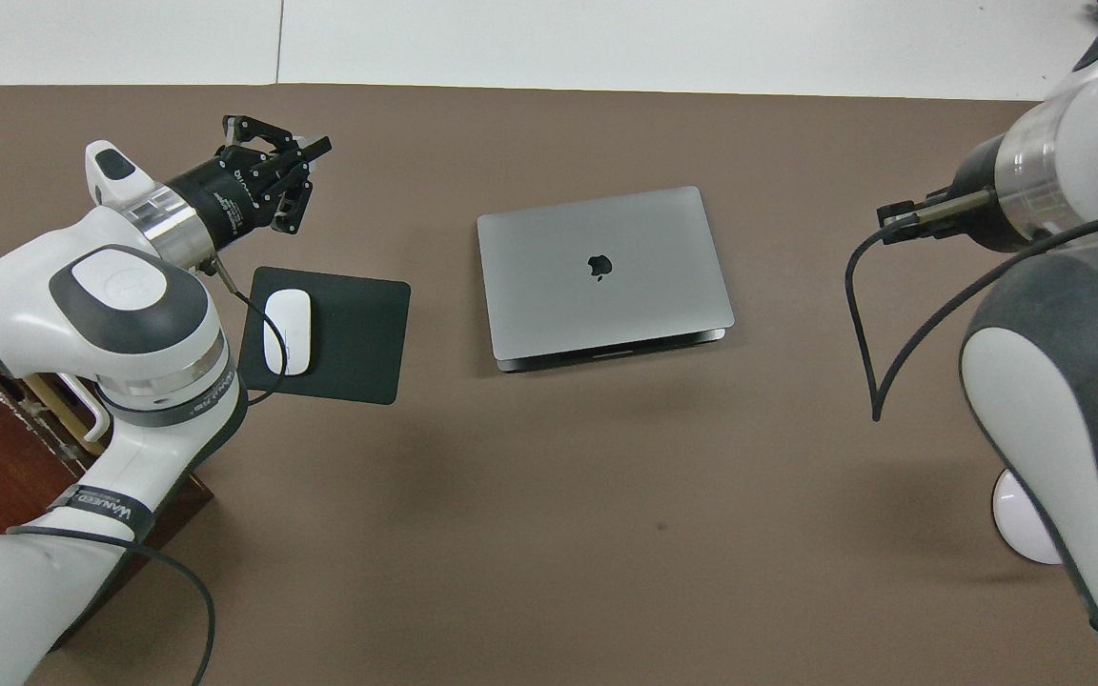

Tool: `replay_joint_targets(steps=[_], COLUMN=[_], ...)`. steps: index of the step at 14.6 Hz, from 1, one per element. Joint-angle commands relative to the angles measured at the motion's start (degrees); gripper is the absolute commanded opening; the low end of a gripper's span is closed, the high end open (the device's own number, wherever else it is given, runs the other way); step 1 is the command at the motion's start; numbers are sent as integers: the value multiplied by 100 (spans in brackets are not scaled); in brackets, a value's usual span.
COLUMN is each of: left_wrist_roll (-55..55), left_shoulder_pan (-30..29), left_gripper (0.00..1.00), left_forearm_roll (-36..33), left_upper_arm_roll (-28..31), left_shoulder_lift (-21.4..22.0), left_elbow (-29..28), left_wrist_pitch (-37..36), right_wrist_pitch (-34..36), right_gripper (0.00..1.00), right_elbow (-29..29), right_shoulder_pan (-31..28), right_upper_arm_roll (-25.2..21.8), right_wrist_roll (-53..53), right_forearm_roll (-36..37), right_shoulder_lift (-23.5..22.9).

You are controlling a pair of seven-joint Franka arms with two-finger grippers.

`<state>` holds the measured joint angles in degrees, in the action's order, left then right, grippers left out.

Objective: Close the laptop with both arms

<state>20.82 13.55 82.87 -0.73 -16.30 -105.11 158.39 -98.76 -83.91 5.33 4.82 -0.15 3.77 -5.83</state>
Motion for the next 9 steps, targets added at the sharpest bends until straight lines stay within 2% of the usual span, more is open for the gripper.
replay_joint_targets(steps=[1, 3, 4, 5, 7, 9], left_wrist_roll=[28, 37, 63, 72, 72, 63], left_shoulder_pan=[-220, -343, -361, -353, -361, -388], left_gripper=[0, 0, 0, 0, 0, 0], left_forearm_roll=[-1067, -2199, -2736, -3281, -4799, -5787], left_upper_arm_roll=[-41, 37, 212, 483, 924, 978], left_shoulder_lift=[-181, -207, -207, -207, -224, -207], left_elbow=[272, 307, 368, 499, 990, 1142], left_wrist_pitch=[-53, -342, -710, -1296, -2597, -3111], right_wrist_pitch=[224, 330, 400, 488, 611, 717], right_gripper=[0, 0, 0, 0, 0, 0], right_elbow=[-29, -29, -29, -29, -29, -38], right_shoulder_pan=[-234, -313, -322, -340, -410, -541], right_upper_arm_roll=[89, 98, 98, 89, 80, 115], right_wrist_roll=[-161, -249, -249, -249, -249, -223], right_forearm_roll=[-262, -280, -280, -289, -307, -298], right_shoulder_lift=[161, 257, 301, 345, 389, 442])
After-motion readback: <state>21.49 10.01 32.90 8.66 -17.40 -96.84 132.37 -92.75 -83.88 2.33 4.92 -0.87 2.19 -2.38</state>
